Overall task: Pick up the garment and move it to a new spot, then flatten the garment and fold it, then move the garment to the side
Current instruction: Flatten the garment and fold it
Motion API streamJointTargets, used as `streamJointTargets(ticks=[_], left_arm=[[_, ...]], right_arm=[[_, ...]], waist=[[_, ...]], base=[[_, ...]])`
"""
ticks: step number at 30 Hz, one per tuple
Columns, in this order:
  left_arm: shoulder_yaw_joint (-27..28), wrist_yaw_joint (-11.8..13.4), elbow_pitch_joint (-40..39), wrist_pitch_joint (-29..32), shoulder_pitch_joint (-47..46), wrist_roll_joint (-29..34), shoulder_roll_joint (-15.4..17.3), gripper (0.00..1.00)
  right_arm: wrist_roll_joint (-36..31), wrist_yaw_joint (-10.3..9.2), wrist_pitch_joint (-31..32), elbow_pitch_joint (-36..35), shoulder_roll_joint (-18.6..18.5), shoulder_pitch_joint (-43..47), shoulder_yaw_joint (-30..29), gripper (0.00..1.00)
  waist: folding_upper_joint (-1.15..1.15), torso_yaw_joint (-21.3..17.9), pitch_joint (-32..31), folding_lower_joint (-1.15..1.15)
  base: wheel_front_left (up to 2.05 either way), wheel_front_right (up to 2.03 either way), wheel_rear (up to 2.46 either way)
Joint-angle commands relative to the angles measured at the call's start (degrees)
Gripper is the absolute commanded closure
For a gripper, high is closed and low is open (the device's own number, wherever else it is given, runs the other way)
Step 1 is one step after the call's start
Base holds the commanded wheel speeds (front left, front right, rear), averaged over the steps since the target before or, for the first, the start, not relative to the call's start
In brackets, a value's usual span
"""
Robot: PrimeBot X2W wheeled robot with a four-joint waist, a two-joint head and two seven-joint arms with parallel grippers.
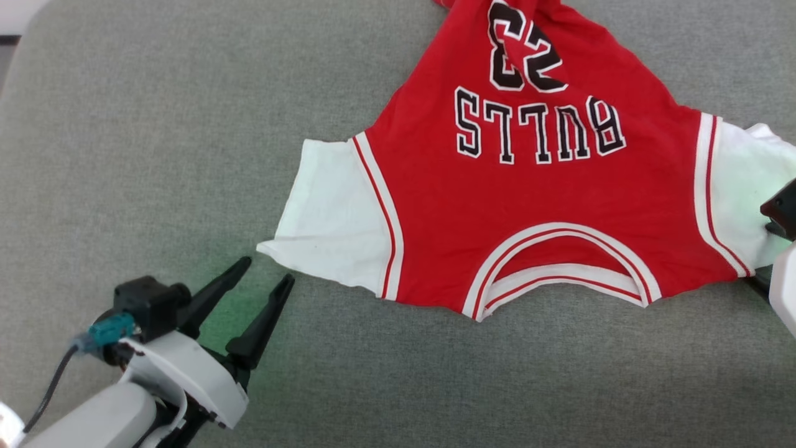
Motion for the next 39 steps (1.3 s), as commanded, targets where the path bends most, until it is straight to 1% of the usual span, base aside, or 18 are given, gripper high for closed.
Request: streamJointTargets(ticks=[1,2,3,4,8,12,17,20,28,32,35,38,39], left_arm=[[-0.27,-0.73,0.37,0.46,-1.37,0.76,-0.04,0.0],[-0.44,-0.97,0.55,0.96,-1.96,0.99,0.01,0.0],[-0.71,-1.32,0.76,1.55,-2.58,1.41,0.17,0.0],[-0.96,-1.65,0.95,2.27,-3.17,1.79,0.43,0.0],[-2.54,-3.19,1.22,5.56,-5.68,4.17,2.16,0.0],[-4.99,-5.68,0.43,10.26,-8.85,7.6,4.12,0.0],[-9.15,-8.84,-0.88,17.06,-13.94,12.28,4.56,0.0],[-10.92,-9.74,-1.61,19.93,-17.09,14.93,4.84,0.0],[-14.12,-10.26,-1.44,23.23,-21.75,19.93,4.05,0.0],[-15.98,-10.54,-0.09,24.32,-23.8,21.31,2.58,0.0],[-17.21,-10.59,1.75,24.13,-24.99,20.78,0.91,0.0],[-18.21,-10.57,3.34,24.28,-25.64,20.51,0.13,0.0],[-18.24,-10.51,4.14,23.72,-25.86,19.74,-0.35,0.04]], right_arm=[[0.2,-0.21,-0.21,2.26,0.52,-0.43,2.85,0.31],[0.45,-0.21,-0.58,2.88,0.55,-0.87,3.91,0.55],[0.8,-0.27,-1.32,3.38,0.89,-1.39,4.6,0.71],[1.27,-0.29,-2.02,3.87,1.3,-1.95,5.1,1.0],[2.23,-0.31,-4.11,5.37,1.81,-3.94,7.21,1.0],[2.86,-0.19,-5.67,6.31,2.55,-5.57,9.38,1.0],[3.9,-0.19,-6.65,7.45,3.32,-7.13,11.52,1.0],[4.47,-0.19,-7.0,7.75,3.74,-8.19,12.61,1.0],[5.58,-0.28,-7.7,8.63,4.08,-10.35,14.77,1.0],[5.81,-0.33,-7.94,8.74,4.37,-11.54,15.37,1.0],[5.9,-0.34,-8.18,8.94,4.74,-12.17,15.88,1.0],[6.13,-0.35,-8.29,9.18,5.0,-12.41,16.19,1.0],[6.25,-0.35,-8.45,9.29,5.13,-12.6,16.37,1.0]], waist=[[0.0,0.42,0.88,0.0],[0.0,0.46,1.05,0.0],[0.0,0.49,1.16,0.0],[0.0,0.43,1.27,0.0],[0.0,-0.16,1.74,0.0],[0.0,-0.79,2.04,0.0],[0.0,-1.25,2.47,0.0],[0.0,-1.7,3.06,0.0],[0.0,-2.23,5.08,0.0],[0.0,-2.31,6.03,0.0],[0.0,-2.44,6.59,0.0],[0.0,-2.55,6.8,0.0],[0.0,-2.64,6.88,0.0]], base=[[0.0,0.0,0.0],[0.0,0.0,0.0],[0.0,0.0,0.0],[0.0,0.0,0.0],[0.0,0.0,0.0],[0.0,0.0,0.0],[0.0,0.0,0.0],[0.0,0.0,0.0],[0.0,0.0,0.0],[0.0,0.0,0.0],[0.0,0.0,0.0],[0.0,0.0,0.0],[0.0,0.0,0.0]])
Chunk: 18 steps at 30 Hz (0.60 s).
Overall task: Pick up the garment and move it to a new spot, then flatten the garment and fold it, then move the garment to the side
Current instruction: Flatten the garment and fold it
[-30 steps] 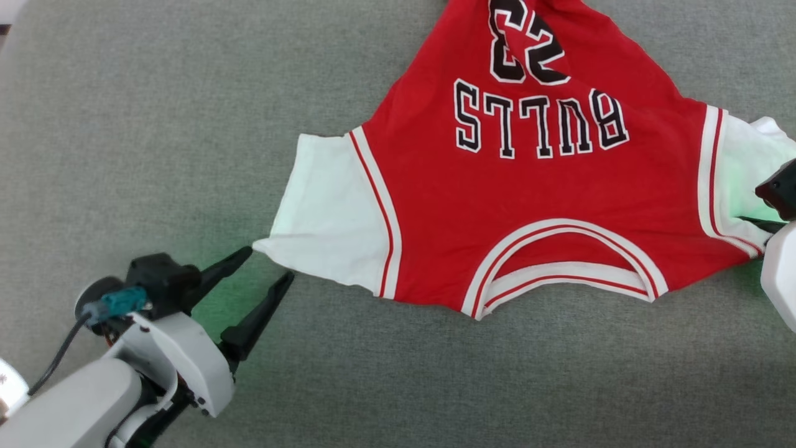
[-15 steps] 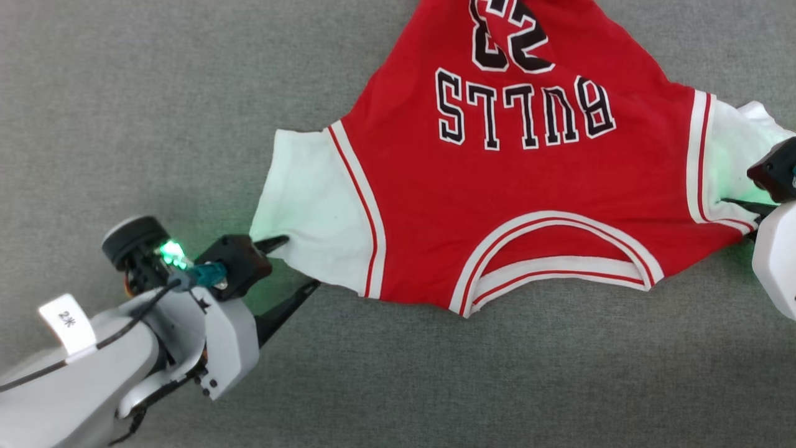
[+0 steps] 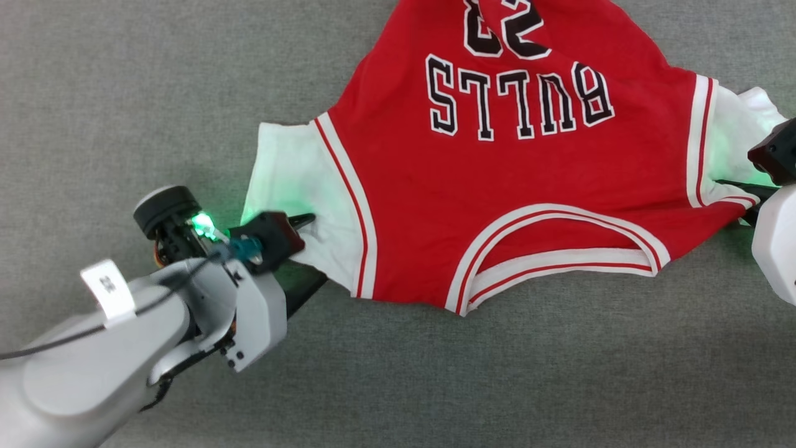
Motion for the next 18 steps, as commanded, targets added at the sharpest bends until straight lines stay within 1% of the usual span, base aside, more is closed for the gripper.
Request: streamJointTargets(ticks=[1,2,6,9,11,14,18], left_arm=[[-0.71,0.22,1.92,-0.04,0.58,-1.79,-1.16,0.53],[-0.45,0.21,2.38,-0.73,0.83,-3.38,-1.68,1.0],[-0.21,0.17,3.65,-2.87,0.99,-7.0,-1.5,1.0],[0.88,0.14,4.17,-5.12,1.54,-9.58,-1.12,1.0],[2.8,0.19,4.16,-7.43,1.89,-12.05,-1.11,1.0],[6.15,1.16,3.94,-11.03,2.74,-15.89,-0.96,1.0],[11.93,2.42,3.62,-15.03,2.8,-22.91,-1.51,1.0]], right_arm=[[0.03,-0.58,0.9,3.1,2.78,2.15,3.16,1.0],[0.13,-0.58,0.68,3.15,2.98,2.16,3.26,1.0],[1.35,-0.57,-0.96,3.19,3.53,2.25,3.43,1.0],[3.45,-0.55,-2.97,3.2,3.66,2.2,1.43,1.0],[5.15,-0.52,-4.86,3.0,3.83,2.07,-0.77,1.0],[8.42,-0.37,-7.65,2.12,3.52,1.94,-4.63,1.0],[12.0,-0.37,-10.5,0.83,3.22,1.02,-9.68,1.0]], waist=[[0.0,-0.22,0.13,0.0],[0.0,-0.35,0.09,0.0],[0.0,-0.87,-0.81,0.0],[0.0,-1.13,-2.06,0.0],[0.0,-1.36,-3.09,0.0],[0.0,-1.6,-4.64,0.0],[0.0,-1.69,-6.15,0.0]], base=[[0.0,0.0,0.0],[0.0,0.0,0.0],[0.0,0.0,0.0],[0.0,0.0,0.0],[0.0,0.0,0.0],[0.0,0.0,0.0],[0.0,0.0,0.0]])
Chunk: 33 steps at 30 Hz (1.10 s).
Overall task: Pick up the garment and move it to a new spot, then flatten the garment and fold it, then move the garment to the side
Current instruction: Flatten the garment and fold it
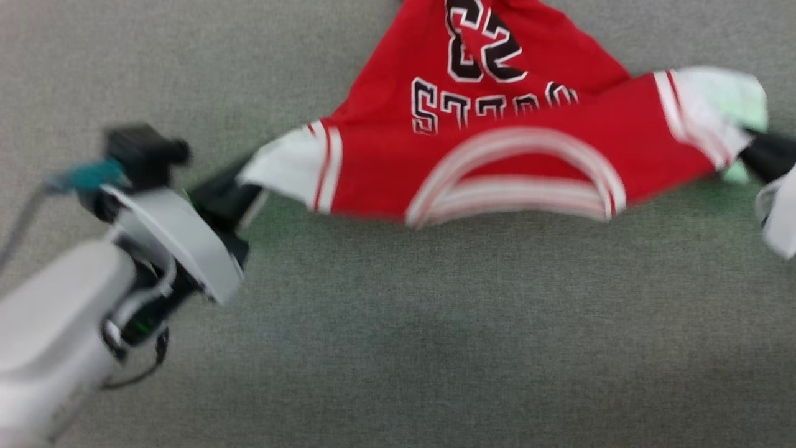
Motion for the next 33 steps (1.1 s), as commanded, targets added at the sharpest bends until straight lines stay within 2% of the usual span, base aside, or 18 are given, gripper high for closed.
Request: streamJointTargets(ticks=[1,6,10,14,18,23,26,29,33], left_arm=[[2.05,0.45,-0.02,-0.9,-0.45,-2.37,-0.2,1.0],[8.08,0.15,3.92,-0.46,-5.19,-11.22,-3.16,1.0],[12.21,0.45,10.83,0.74,-12.68,-15.69,-7.41,1.0],[14.85,0.63,20.85,2.17,-23.52,-17.23,-12.33,1.0],[15.79,0.15,30.94,1.15,-34.27,-15.52,-16.72,1.0],[18.18,-0.33,40.1,-4.68,-45.11,-13.87,-19.81,1.0],[19.02,-0.86,43.66,-7.23,-49.14,-12.89,-20.56,1.0],[19.07,-1.55,45.87,-7.76,-50.25,-13.31,-21.86,1.0],[17.69,-1.9,45.25,-5.31,-46.89,-15.17,-23.01,1.0]], right_arm=[[1.05,-0.11,-1.13,-0.14,0.1,-1.16,-2.42,1.0],[3.06,-0.11,-3.05,4.28,4.16,-5.75,-10.13,1.0],[5.89,-0.11,-3.4,12.26,12.01,-12.65,-17.26,1.0],[4.9,-0.11,-3.95,21.03,19.01,-23.01,-22.34,1.0],[2.72,-0.11,-6.05,28.35,23.48,-33.45,-26.15,1.0],[-0.25,-0.12,-10.27,34.39,25.95,-43.01,-28.75,1.0],[-1.17,-0.12,-11.92,36.63,26.78,-46.11,-29.08,1.0],[-1.31,-0.12,-12.31,37.15,27.2,-46.52,-28.56,1.0],[-0.27,-0.12,-10.92,34.92,26.27,-42.32,-26.58,1.0]], waist=[[0.0,-0.22,-1.22,0.0],[0.0,-0.14,-0.9,0.0],[0.0,-0.17,0.99,0.0],[0.0,-0.48,3.78,0.0],[0.0,-0.72,5.67,0.0],[0.0,-1.22,5.84,0.0],[0.0,-1.41,4.83,0.0],[0.0,-1.36,3.49,0.0],[0.0,-1.15,1.94,0.0]], base=[[0.0,0.0,0.0],[0.0,0.0,0.0],[0.0,0.0,0.0],[0.0,0.0,0.0],[0.0,0.0,0.0],[0.0,0.0,0.0],[0.0,0.0,0.0],[0.0,0.0,0.0],[0.0,0.0,0.0]])
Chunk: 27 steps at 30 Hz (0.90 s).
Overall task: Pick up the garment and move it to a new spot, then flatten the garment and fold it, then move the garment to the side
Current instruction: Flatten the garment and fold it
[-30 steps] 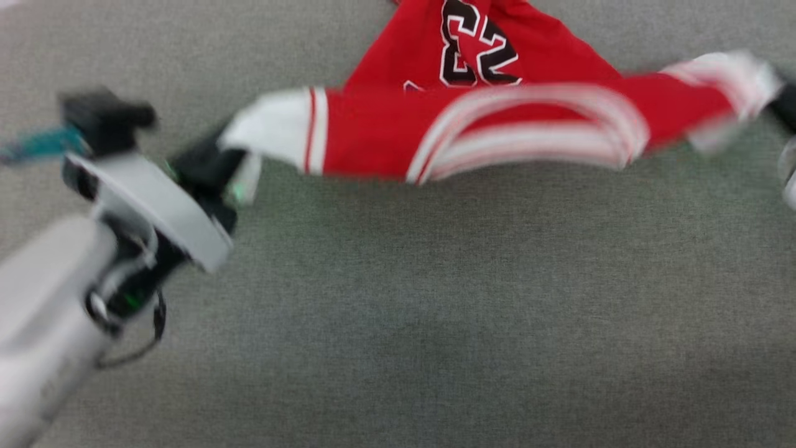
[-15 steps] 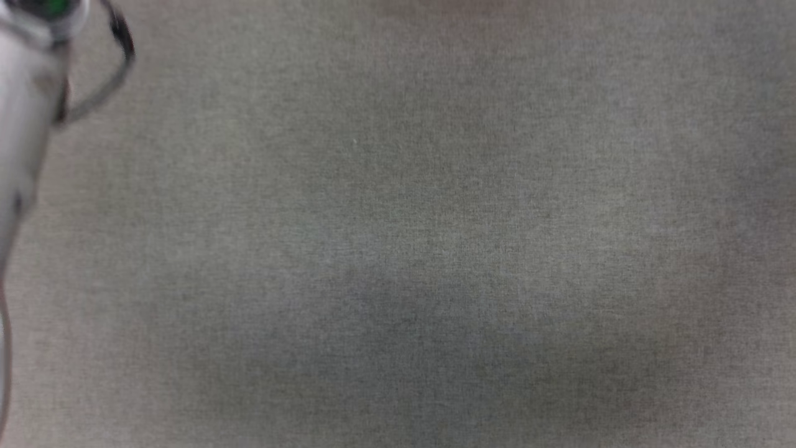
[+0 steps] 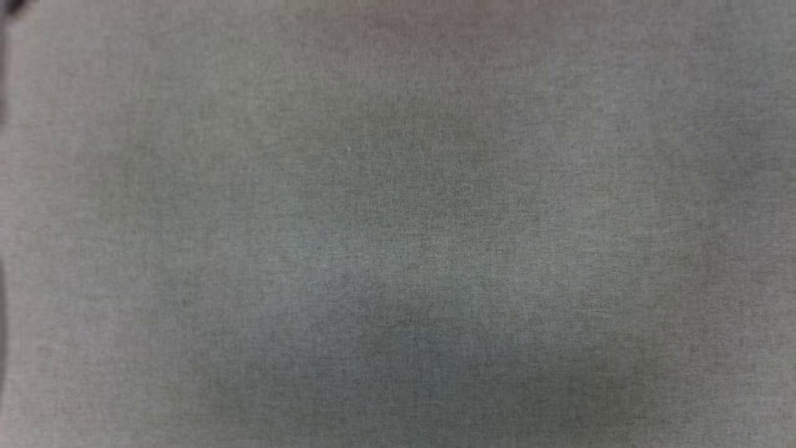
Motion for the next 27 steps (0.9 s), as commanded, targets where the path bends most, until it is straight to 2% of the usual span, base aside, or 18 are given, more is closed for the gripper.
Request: streamJointTargets(ticks=[1,7,12,18,22,24,27], left_arm=[[-0.52,-0.08,-2.11,1.29,3.62,-1.66,0.49,1.0],[-2.78,-0.11,-13.54,6.06,18.34,-7.66,5.15,1.0],[-4.39,-0.12,-23.89,7.55,33.9,-11.79,11.32,1.0],[-6.64,-0.13,-33.65,5.18,50.84,-13.12,17.47,1.0],[-7.98,-0.03,-38.99,2.37,59.23,-12.86,19.64,1.0],[-8.17,0.12,-40.27,1.58,60.89,-12.84,19.95,1.0],[-8.77,0.64,-43.71,-0.41,65.95,-12.18,21.14,1.0]], right_arm=[[0.73,-0.13,1.02,-1.87,-1.31,3.79,1.47,1.0],[4.81,-0.12,5.28,-14.49,-7.0,18.02,5.57,1.0],[8.39,-0.11,7.51,-27.09,-12.77,34.33,6.54,1.0],[13.12,-0.11,10.63,-39.53,-17.88,53.58,2.93,1.0],[13.61,-0.11,12.62,-46.63,-20.1,64.38,-0.25,1.0],[13.03,-0.11,12.91,-48.25,-20.62,66.51,-1.06,1.0],[12.46,-0.11,13.65,-52.36,-20.21,73.15,-4.18,1.0]], waist=[[0.0,0.16,-1.24,0.0],[0.0,0.25,-3.11,0.0],[0.0,-0.04,-5.23,0.0],[0.0,-0.01,-8.07,0.0],[0.0,0.12,-8.96,0.0],[0.0,0.11,-9.17,0.0],[0.0,0.07,-9.79,0.0]], base=[[0.0,0.0,0.0],[0.0,0.0,0.0],[0.0,0.0,0.0],[0.0,0.0,0.0],[0.0,0.0,0.0],[0.0,0.0,0.0],[0.0,0.0,0.0]])
